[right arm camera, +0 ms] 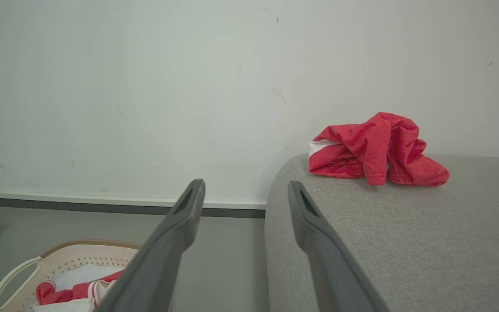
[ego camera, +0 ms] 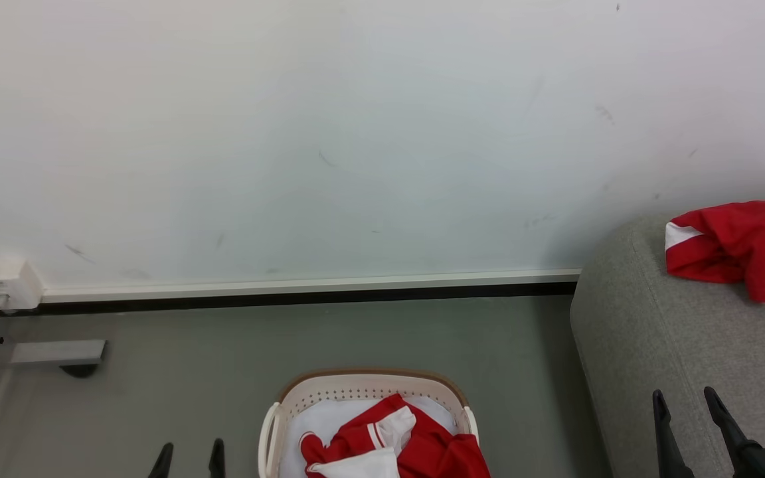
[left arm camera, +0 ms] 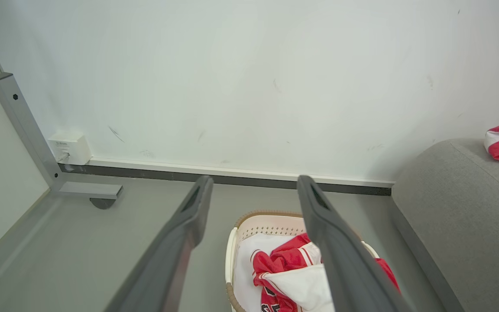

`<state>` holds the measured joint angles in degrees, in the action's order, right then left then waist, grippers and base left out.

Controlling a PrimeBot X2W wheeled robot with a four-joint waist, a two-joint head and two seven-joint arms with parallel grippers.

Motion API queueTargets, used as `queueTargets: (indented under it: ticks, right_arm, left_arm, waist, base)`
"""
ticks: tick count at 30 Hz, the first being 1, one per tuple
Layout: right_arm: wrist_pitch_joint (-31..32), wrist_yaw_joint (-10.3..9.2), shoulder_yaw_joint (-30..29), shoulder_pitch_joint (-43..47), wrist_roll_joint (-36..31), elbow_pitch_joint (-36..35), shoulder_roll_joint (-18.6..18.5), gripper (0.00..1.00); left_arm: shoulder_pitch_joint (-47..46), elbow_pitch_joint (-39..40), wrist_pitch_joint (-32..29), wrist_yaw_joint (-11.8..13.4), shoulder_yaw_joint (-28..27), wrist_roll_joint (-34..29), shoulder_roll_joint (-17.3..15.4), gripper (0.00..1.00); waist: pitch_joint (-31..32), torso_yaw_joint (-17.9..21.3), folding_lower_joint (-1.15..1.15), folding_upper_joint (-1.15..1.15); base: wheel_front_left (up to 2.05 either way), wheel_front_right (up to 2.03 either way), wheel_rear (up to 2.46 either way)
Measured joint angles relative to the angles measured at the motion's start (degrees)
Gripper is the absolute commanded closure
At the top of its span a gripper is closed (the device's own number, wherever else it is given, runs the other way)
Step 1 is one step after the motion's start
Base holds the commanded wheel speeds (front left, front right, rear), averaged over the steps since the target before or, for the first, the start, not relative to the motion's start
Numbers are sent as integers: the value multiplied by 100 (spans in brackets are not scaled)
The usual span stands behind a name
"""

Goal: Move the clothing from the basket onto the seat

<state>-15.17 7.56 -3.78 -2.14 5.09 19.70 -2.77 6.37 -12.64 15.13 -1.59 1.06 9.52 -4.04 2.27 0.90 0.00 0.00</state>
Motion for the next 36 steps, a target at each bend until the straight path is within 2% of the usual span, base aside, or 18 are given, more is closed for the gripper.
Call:
queueTargets:
  ticks: [12, 21, 26, 36]
  right_arm:
    - [0, 0, 81, 5, 41, 14, 0, 0]
    - [1, 0, 74, -266, 33, -250, 0, 0]
    - [0, 0, 51, -728, 41, -558, -2, 0]
    - [0, 0, 85, -1544, 138, -1148, -4, 0]
  left_arm:
    - [36, -16, 0, -116, -96, -137, 99, 0]
    - [-424, -144, 0, -254, 64, -253, 115, 0]
    - [-1265, -481, 0, -446, 487, -467, 77, 0]
    - [-3344, -1979, -200, -579, 1890, -665, -435, 0]
  waist:
    - [-91, 77, 0, 0]
    - [-611, 215, 0, 0]
    - [-1261, 277, 2, 0]
    - [-2783, 458, 3, 0]
  base:
    - [0, 0, 0]
    - [0, 0, 0]
    - [0, 0, 0]
    - [0, 0, 0]
